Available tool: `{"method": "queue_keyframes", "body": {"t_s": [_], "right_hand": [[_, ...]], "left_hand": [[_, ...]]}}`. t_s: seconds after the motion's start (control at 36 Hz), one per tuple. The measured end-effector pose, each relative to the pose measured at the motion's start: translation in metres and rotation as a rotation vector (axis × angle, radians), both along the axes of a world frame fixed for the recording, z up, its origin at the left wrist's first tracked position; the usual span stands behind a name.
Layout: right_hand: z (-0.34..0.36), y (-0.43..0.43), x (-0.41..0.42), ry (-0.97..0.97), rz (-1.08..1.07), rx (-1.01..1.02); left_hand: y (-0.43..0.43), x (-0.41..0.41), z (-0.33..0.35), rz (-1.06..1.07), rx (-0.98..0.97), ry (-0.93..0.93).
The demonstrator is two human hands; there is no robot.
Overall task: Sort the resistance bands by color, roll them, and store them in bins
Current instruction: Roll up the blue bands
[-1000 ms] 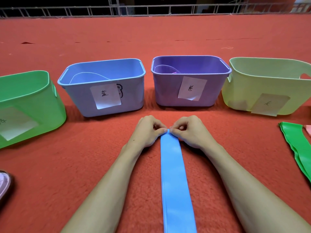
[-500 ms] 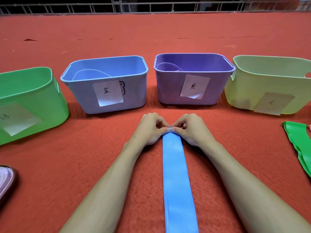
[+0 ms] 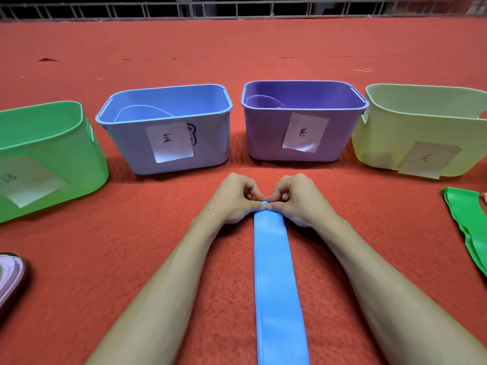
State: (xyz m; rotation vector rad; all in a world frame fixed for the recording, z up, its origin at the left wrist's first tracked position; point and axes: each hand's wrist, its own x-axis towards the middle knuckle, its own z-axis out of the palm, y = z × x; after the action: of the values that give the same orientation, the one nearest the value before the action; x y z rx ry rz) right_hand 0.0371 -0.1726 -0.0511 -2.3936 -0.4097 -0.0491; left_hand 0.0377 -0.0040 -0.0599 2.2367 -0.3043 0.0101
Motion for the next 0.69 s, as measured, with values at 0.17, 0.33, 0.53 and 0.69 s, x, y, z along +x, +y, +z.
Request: {"method": "queue_keyframes", "body": {"t_s": [0.17,0.33,0.53,0.69], "right_hand": [[0.000,-0.001,0.002,0.037,0.030,0.008],[-0.002,-0.002,0.004,0.033,0.054,0.015],[-0.009,-0.004,0.008,0.083,0.052,0.078],[-0.007,-0.010,0.010,0.106,0.073,0.127]], "left_hand": [[0.003,0.000,0.000,-0.040,-0.088,0.062],[0.007,0.003,-0.001,-0.072,-0.099,0.080],[0.007,0.007,-0.004,-0.034,-0.012,0.060],[0.001,0.002,-0.003,-0.012,-0.023,0.087]]}}
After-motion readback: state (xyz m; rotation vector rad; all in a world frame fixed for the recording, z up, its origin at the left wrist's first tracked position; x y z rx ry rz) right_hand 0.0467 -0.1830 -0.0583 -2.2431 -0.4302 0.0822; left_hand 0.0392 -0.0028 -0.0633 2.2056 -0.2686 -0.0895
